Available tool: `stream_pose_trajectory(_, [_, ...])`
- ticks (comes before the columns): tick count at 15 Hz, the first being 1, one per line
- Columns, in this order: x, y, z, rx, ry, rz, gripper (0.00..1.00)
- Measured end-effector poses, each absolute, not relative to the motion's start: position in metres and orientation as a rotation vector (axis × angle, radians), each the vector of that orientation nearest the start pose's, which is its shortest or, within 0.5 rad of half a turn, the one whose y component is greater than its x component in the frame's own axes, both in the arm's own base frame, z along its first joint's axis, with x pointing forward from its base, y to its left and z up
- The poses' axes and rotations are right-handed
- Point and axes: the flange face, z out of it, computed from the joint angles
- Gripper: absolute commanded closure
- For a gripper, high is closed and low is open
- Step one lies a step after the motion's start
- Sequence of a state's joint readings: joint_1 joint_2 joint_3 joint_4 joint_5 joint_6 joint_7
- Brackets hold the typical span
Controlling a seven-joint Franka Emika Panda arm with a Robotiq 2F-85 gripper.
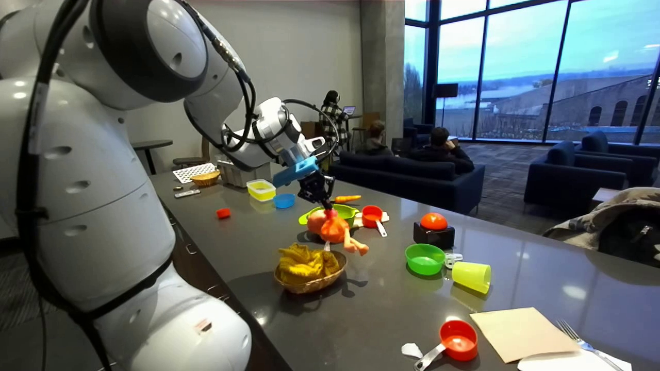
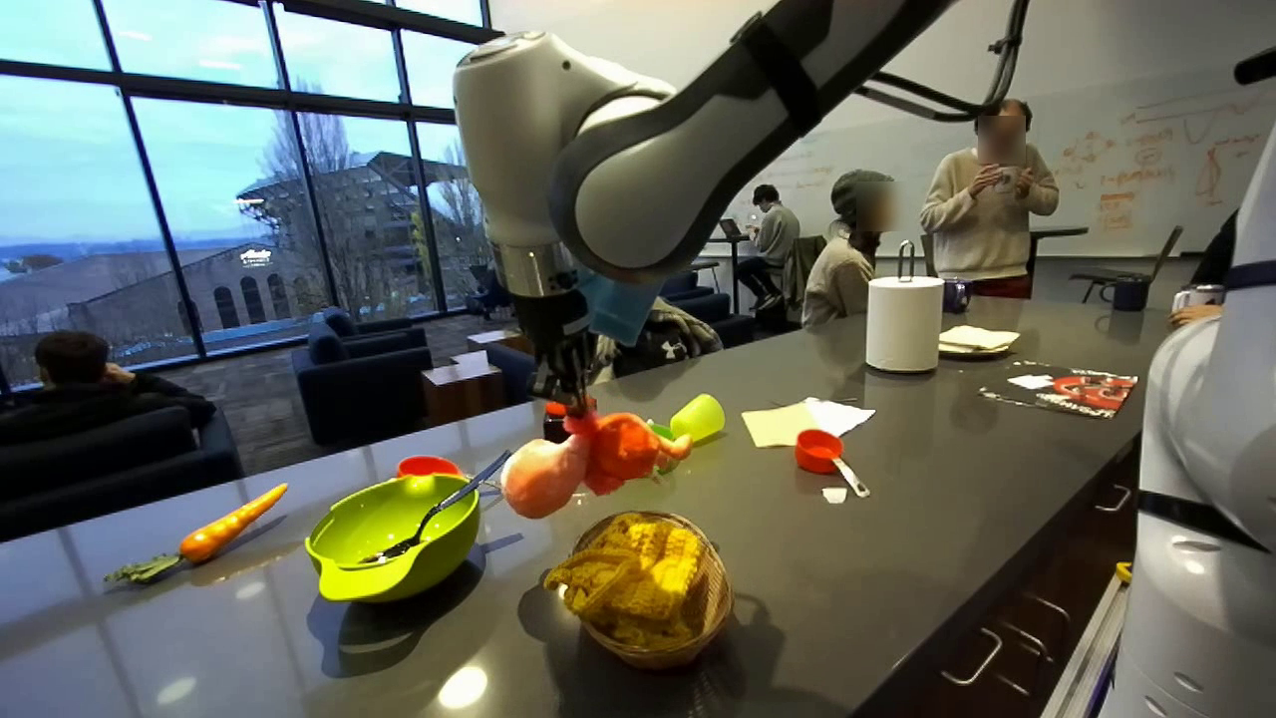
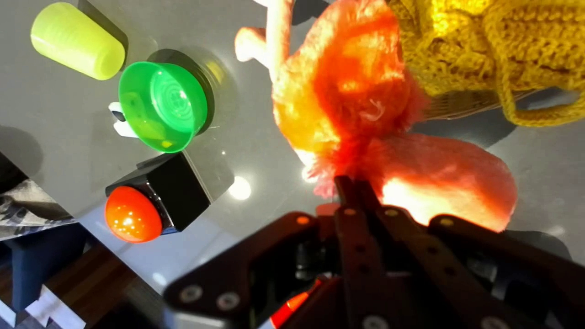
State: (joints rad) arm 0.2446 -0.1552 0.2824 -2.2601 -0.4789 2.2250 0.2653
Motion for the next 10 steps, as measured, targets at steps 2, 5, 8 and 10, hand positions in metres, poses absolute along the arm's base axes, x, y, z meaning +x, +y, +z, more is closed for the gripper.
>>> stream_pose_trajectory(2, [0.439,0.25,0.431,-3.327,-0.898,-0.438,0.99])
stream_pose_trajectory(5, [0.427,0.257,0.416,-3.306,-0.87,-0.375,0.99])
stream_pose_trajectory(8, [0.416,0.268,0.408,-3.296,-0.859,-0.35,0.99])
stream_pose_trajectory(10, [0.41,0.274,0.405,-3.294,-0.84,-0.342,0.99])
